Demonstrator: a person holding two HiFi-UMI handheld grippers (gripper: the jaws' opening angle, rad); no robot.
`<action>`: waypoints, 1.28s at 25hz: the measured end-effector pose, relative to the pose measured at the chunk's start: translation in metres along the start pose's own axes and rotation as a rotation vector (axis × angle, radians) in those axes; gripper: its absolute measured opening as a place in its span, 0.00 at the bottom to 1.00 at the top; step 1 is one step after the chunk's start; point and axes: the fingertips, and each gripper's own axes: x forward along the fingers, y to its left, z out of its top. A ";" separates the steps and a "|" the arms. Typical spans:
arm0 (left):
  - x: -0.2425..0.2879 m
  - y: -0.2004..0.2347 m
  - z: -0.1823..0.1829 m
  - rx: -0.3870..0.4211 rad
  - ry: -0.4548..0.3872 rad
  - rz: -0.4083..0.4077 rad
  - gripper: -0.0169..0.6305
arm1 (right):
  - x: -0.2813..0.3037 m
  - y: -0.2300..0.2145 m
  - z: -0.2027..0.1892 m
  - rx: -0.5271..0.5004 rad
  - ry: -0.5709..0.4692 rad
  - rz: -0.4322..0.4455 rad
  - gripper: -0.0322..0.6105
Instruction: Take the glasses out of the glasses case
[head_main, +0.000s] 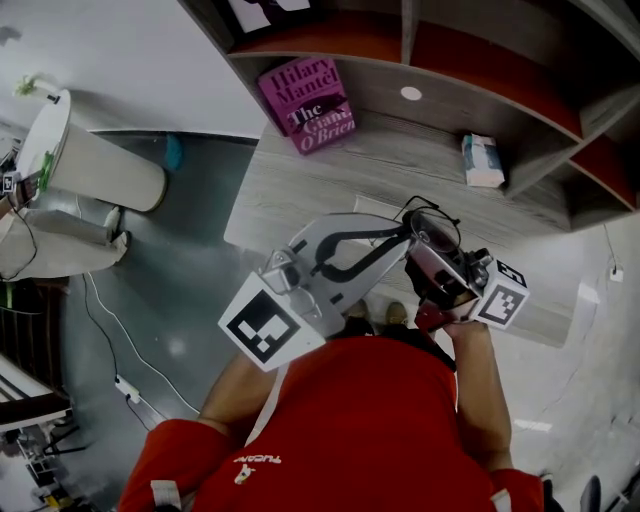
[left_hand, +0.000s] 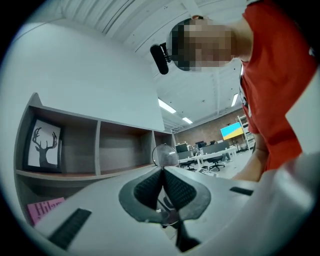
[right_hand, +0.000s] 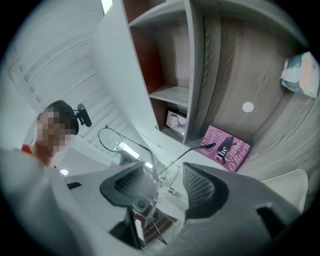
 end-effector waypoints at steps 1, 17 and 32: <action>-0.001 -0.001 0.001 -0.010 -0.009 -0.008 0.05 | 0.001 0.000 0.001 0.018 -0.008 0.009 0.41; 0.007 -0.005 -0.016 -0.043 0.058 -0.053 0.05 | 0.009 0.009 0.004 -0.138 0.002 -0.019 0.23; 0.016 0.005 -0.023 -0.233 0.067 -0.010 0.05 | 0.006 0.009 0.001 -0.493 0.113 -0.148 0.13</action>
